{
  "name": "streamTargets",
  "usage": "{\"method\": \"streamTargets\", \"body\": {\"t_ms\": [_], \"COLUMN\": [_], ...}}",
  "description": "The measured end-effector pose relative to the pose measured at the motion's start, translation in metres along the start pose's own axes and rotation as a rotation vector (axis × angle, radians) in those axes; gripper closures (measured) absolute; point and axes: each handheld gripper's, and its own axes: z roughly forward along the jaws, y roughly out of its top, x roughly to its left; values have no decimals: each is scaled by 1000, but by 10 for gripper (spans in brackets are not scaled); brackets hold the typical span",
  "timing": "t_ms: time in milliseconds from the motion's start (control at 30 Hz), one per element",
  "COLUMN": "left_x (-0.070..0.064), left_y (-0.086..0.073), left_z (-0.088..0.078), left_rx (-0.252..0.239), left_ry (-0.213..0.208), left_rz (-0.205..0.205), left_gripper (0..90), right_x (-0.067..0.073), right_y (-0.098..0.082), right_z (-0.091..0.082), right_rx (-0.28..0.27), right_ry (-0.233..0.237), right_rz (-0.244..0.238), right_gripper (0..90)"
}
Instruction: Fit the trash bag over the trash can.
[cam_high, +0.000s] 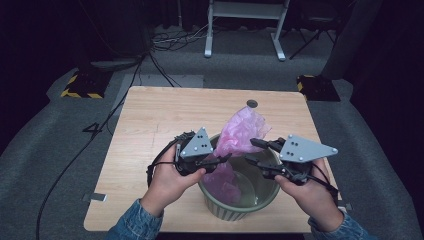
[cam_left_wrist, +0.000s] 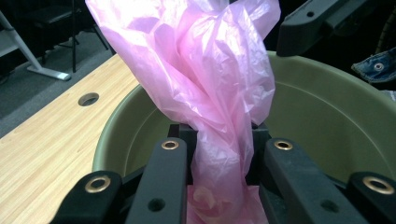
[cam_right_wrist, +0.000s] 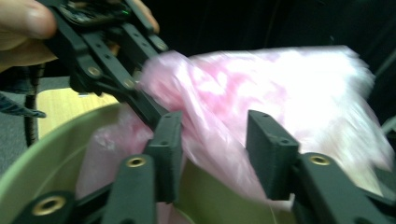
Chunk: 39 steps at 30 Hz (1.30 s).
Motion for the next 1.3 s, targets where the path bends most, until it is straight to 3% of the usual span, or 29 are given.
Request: {"method": "streamTargets", "body": {"t_ms": [267, 333, 467, 567, 633, 733, 867, 900, 967, 1000, 1033, 1100, 1133, 1167, 1300], "left_x": [1, 0, 0, -2, -3, -4, -3, -3, -5, -6, -6, -7, -8, -7, -3], "left_y": [0, 1, 1, 2, 2, 2, 0, 0, 0, 1, 1, 3, 3, 3, 1], "left_z": [-1, 0, 1, 2, 1, -3, -7, -7, -5, -2, -2, -1, -1, -1, -6], "left_rx": [-13, -17, -27, -28, -31, -44, -53, -56, -55, -57, -57, -59, -58, -60, -65], "left_ry": [-4, -12, -29, -41, -44, -49, -53, -59, -64, -77, -77, -84, -81, -76, -53], "left_rz": [-9, -5, -9, 15, 25, 38, 44, 44, 51, 53, 53, 54, 55, 54, 38], "left_gripper": [772, 770, 768, 768, 768, 768, 768, 767, 765, 760, 754, 748, 745, 743, 743], "right_x": [-19, -22, -21, -14, -13, -14, -23, -28, -30, -32, -32, -32, -32, -32, -30], "right_y": [-25, -29, -29, -22, -20, -15, -16, -17, -17, -17, -17, -15, -15, -13, -12], "right_z": [-10, -5, 5, 17, 18, 20, 17, 17, 17, 20, 20, 23, 23, 23, 15], "right_rx": [54, 69, 76, 58, 54, 26, 24, 17, 11, 3, 3, 0, 1, -1, 8], "right_ry": [-78, -57, -37, 15, 21, 63, 28, 29, 37, 52, 52, 97, 109, 116, 92], "right_rz": [123, 172, 180, 168, 170, 209, 257, 294, 309, 334, 334, 312, 302, 279, 237], "right_gripper": [405, 356, 308, 290, 290, 295, 307, 313, 323, 380, 380, 665, 736, 865, 900]}}
